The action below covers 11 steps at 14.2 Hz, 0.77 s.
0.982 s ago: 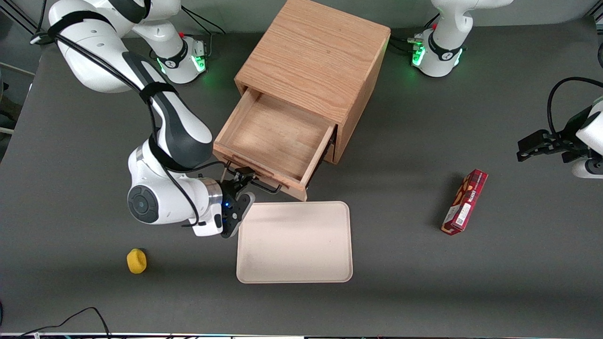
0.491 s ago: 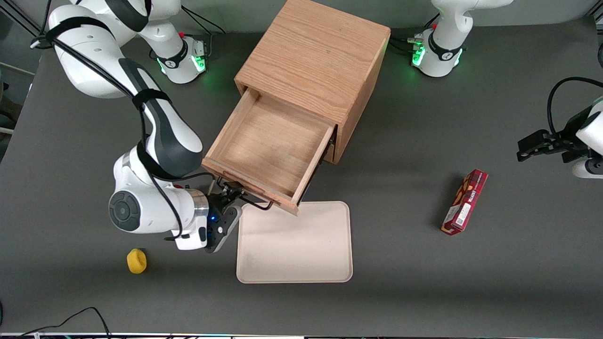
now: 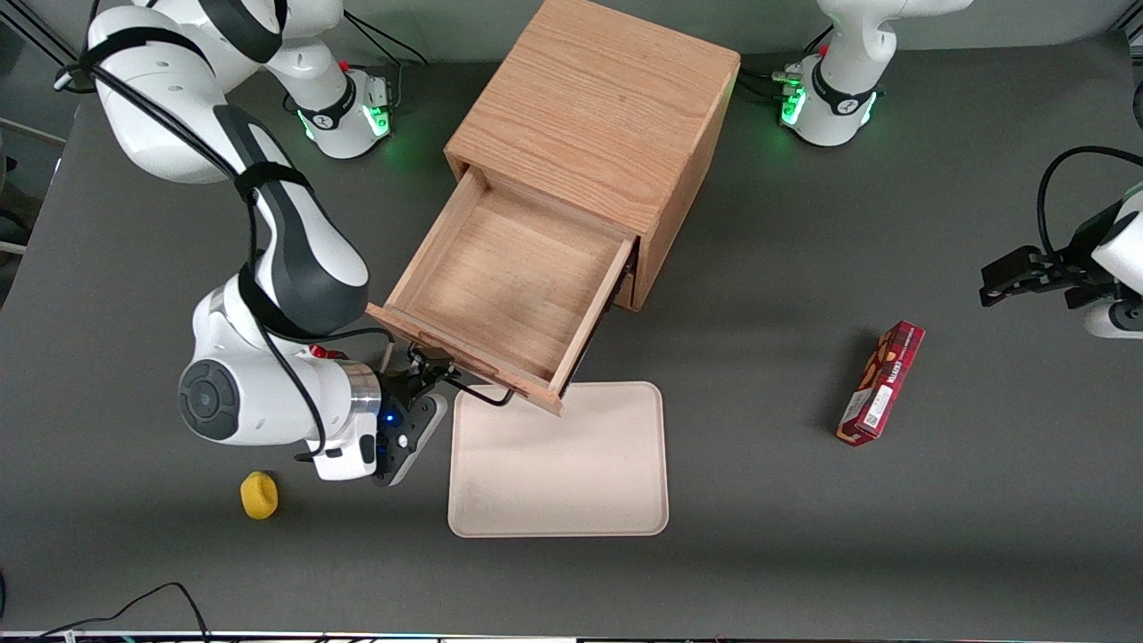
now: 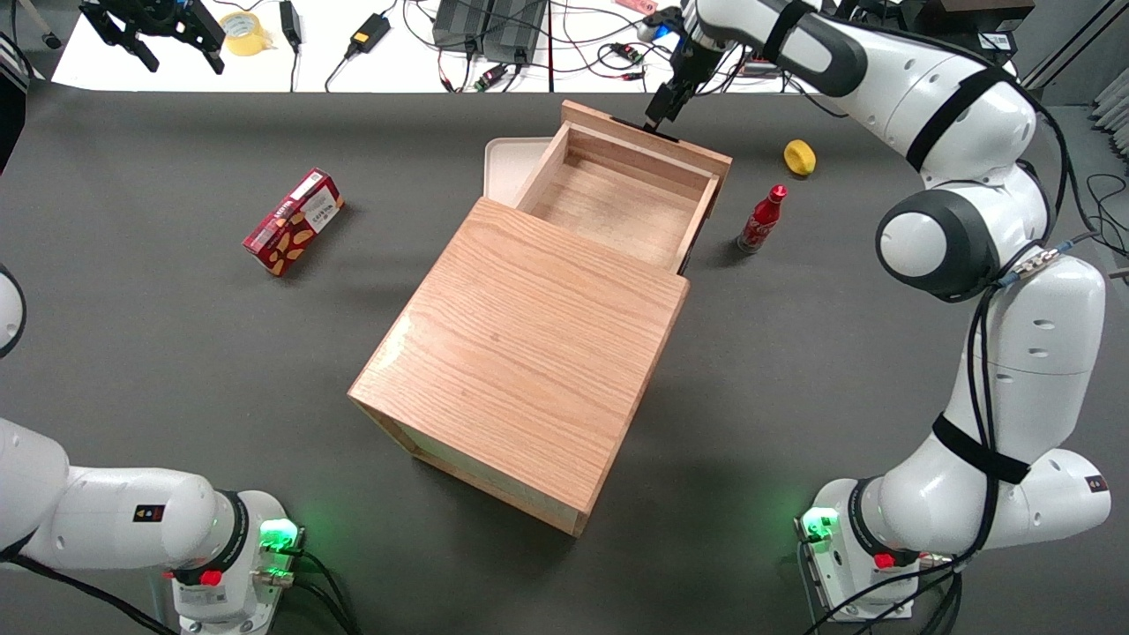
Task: Open upper drawer
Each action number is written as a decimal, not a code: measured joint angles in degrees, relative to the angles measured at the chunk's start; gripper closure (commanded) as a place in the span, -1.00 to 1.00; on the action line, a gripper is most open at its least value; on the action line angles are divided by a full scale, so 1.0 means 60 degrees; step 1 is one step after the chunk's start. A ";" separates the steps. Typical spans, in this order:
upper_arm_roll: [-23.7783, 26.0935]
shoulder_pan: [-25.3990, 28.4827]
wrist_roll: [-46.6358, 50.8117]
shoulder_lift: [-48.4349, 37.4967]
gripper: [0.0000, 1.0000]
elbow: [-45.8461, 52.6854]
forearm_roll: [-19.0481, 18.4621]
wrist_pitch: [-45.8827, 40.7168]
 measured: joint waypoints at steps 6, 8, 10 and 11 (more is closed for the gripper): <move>-0.0620 -0.0355 0.2505 -0.2338 -1.00 0.0215 -0.0017 -0.0880; -0.1141 -0.0385 0.3064 -0.3211 -1.00 -0.0056 -0.0018 -0.1506; -0.1774 -0.0397 0.3532 -0.4026 -1.00 -0.0656 -0.0028 -0.2805; -0.1979 -0.0414 0.3829 -0.4425 -1.00 -0.1079 -0.0104 -0.3317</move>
